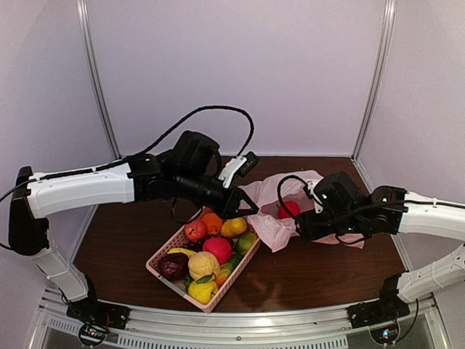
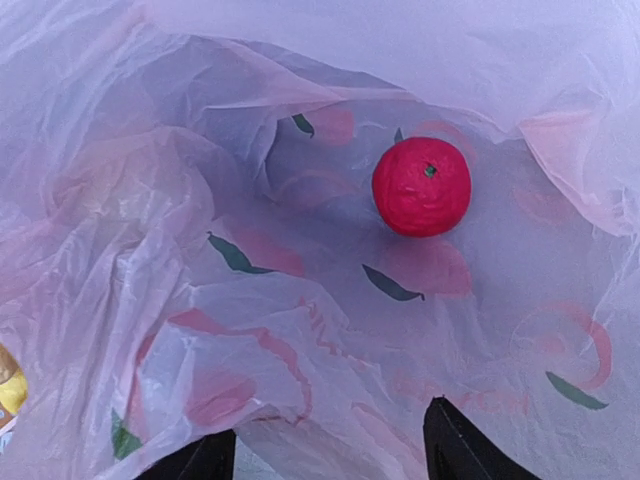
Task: Untie the knot of the plastic bag and take out the fruit
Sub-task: Adjust the bag handles for the takeout bag, then reach into the gripper in the takeout bag.
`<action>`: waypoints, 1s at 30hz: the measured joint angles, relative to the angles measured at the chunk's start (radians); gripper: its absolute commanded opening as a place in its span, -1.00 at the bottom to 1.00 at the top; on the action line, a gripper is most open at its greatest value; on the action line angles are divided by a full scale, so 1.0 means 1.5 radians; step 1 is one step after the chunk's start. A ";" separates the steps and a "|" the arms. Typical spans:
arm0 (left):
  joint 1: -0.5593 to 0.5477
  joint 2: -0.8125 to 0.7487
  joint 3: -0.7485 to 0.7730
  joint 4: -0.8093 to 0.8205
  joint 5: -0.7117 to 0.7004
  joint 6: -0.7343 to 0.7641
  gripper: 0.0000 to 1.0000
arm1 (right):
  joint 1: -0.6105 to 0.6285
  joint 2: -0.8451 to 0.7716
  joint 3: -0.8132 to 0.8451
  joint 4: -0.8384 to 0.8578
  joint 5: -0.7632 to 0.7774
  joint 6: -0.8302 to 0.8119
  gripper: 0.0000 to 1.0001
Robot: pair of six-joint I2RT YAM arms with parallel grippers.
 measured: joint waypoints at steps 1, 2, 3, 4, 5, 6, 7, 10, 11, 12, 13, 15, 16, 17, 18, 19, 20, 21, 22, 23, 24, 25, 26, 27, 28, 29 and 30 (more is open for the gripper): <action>0.000 0.002 0.000 -0.003 -0.003 0.001 -1.00 | -0.004 -0.004 0.004 0.003 -0.008 -0.003 0.38; 0.000 0.004 0.000 -0.004 -0.005 0.002 -1.00 | -0.007 -0.006 0.007 0.005 -0.013 -0.002 0.43; 0.000 0.007 0.000 -0.004 -0.009 0.003 -1.00 | -0.011 -0.010 0.011 0.006 -0.019 -0.004 0.47; 0.000 0.009 0.000 -0.004 -0.012 0.004 -1.00 | -0.015 -0.013 0.015 0.006 -0.025 -0.005 0.52; 0.000 0.011 0.001 -0.005 -0.017 0.005 -1.00 | -0.019 -0.018 0.018 0.005 -0.031 -0.007 0.56; 0.000 0.012 0.001 -0.006 -0.022 0.006 -1.00 | -0.024 -0.024 0.020 0.005 -0.038 -0.010 0.58; 0.000 0.013 0.001 -0.010 -0.026 0.007 -1.00 | -0.028 -0.032 0.020 0.004 -0.045 -0.014 0.58; 0.000 0.015 0.006 -0.016 -0.032 0.011 -1.00 | -0.042 -0.051 0.018 0.004 -0.061 -0.019 0.59; 0.000 0.015 0.008 -0.017 -0.031 0.012 -1.00 | -0.047 -0.055 0.014 0.006 -0.063 -0.018 0.60; 0.000 0.015 0.011 -0.016 -0.030 0.015 -1.00 | -0.052 -0.059 0.007 0.015 -0.064 -0.018 0.60; 0.000 0.015 0.012 -0.016 -0.028 0.018 -1.00 | -0.057 -0.061 -0.001 0.021 -0.064 -0.017 0.61; 0.000 0.015 0.012 -0.018 -0.022 0.023 -1.00 | -0.066 -0.055 -0.016 0.037 -0.064 -0.016 0.66; 0.000 0.015 0.012 -0.019 -0.019 0.024 -1.00 | -0.069 -0.047 -0.020 0.046 -0.065 -0.015 0.69; 0.000 0.015 0.012 -0.021 -0.017 0.026 -1.00 | -0.071 -0.037 -0.020 0.054 -0.065 -0.014 0.72; 0.000 0.015 0.012 -0.022 -0.014 0.028 -1.00 | -0.072 -0.028 -0.020 0.065 -0.066 -0.013 0.75; 0.000 0.015 0.012 -0.023 -0.011 0.029 -1.00 | -0.072 -0.020 -0.020 0.076 -0.067 -0.012 0.77; 0.000 0.015 0.012 -0.023 -0.006 0.030 -1.00 | -0.072 -0.013 -0.020 0.087 -0.067 -0.011 0.78; 0.000 0.015 0.012 -0.023 -0.001 0.030 -1.00 | -0.072 -0.010 -0.021 0.099 -0.066 -0.010 0.80; -0.001 0.015 0.012 -0.022 0.004 0.030 -1.00 | -0.072 -0.008 -0.025 0.114 -0.062 -0.009 0.82; -0.001 0.016 0.012 -0.020 0.010 0.029 -1.00 | -0.072 -0.008 -0.032 0.132 -0.057 -0.007 0.84; -0.005 0.019 0.012 -0.014 0.015 0.027 -1.00 | -0.072 -0.008 -0.040 0.146 -0.051 -0.004 0.86; -0.010 0.023 0.013 -0.007 0.021 0.026 -1.00 | -0.072 -0.008 -0.052 0.165 -0.040 -0.002 0.89; -0.016 0.031 0.017 -0.002 0.027 0.024 -1.00 | -0.072 -0.007 -0.065 0.181 -0.029 0.000 0.91; -0.023 0.039 0.023 0.003 0.033 0.022 -1.00 | -0.073 -0.006 -0.078 0.195 -0.017 0.003 0.93; -0.033 0.052 0.034 0.005 0.039 0.021 -1.00 | -0.073 -0.003 -0.090 0.207 -0.004 0.004 0.94; -0.042 0.065 0.045 0.008 0.044 0.020 -1.00 | -0.073 0.001 -0.098 0.215 0.006 0.005 0.96; -0.053 0.082 0.061 0.014 0.050 0.018 -1.00 | -0.073 0.006 -0.108 0.231 0.019 0.007 0.99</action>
